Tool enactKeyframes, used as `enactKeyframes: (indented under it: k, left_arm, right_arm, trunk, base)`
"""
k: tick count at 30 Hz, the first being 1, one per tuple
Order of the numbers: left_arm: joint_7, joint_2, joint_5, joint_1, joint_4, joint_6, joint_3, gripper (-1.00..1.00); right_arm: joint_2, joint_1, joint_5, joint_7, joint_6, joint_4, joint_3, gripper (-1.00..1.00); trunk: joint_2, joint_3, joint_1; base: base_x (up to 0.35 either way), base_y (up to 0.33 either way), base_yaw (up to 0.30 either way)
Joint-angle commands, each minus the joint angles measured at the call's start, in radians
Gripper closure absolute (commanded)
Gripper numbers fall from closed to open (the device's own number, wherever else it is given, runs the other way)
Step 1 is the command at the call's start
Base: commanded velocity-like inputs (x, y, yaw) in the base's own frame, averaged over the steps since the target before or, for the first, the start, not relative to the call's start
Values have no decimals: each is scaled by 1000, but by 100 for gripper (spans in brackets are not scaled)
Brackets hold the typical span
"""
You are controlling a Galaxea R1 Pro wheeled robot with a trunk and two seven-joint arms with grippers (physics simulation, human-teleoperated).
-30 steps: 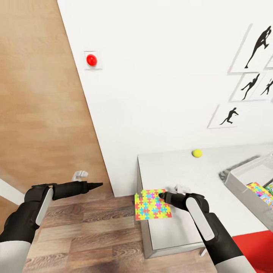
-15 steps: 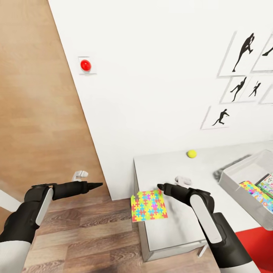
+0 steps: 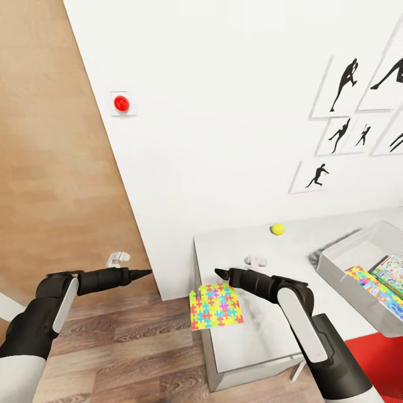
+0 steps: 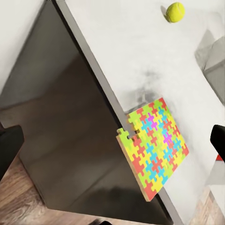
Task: Put all the toys in the child's room - the three board games (two on the bed and one on the table), the two jigsaw puzzles on the table, and the tennis ball on the table - inside the toy box on the table in the child's room.
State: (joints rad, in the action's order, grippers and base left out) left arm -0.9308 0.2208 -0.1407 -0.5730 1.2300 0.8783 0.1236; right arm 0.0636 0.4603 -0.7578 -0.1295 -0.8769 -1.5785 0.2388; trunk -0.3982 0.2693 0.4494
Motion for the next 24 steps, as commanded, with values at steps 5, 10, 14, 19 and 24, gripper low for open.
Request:
enactKeyframes:
  k: [5, 10, 14, 19, 24]
  left_arm:
    - [-2, 0, -2, -1, 0, 5, 1, -100]
    - [-2, 0, -3, -1, 0, 5, 1, -100]
    - [-2, 1, -3, -1, 0, 5, 1, -100]
    - [-2, 1, -3, -1, 0, 5, 0, -100]
    - [2, 0, -2, -5, -45, 6, -3, -100]
  right_arm:
    - [2, 1, -10, 86, -2, -3, 1, -100]
    - [4, 1, -9, 237, 2, -3, -6, -100]
    - [5, 1, -8, 380, 8, -2, -10, -100]
    - [5, 0, -7, 475, 35, -2, -11, -100]
    - [5, -7, -14, 501, 90, -1, -12, -100]
  trunk:
    - [-2, -6, 1]
    - [-2, -14, 1]
    - [-2, -20, 1]
    - [-2, -27, 1]
    - [-2, -35, 1]
  base:
    - [0, 0, -68]
    - [0, 0, -67]
    - [0, 0, -59]
    - [0, 0, -20]
    - [0, 0, -28]
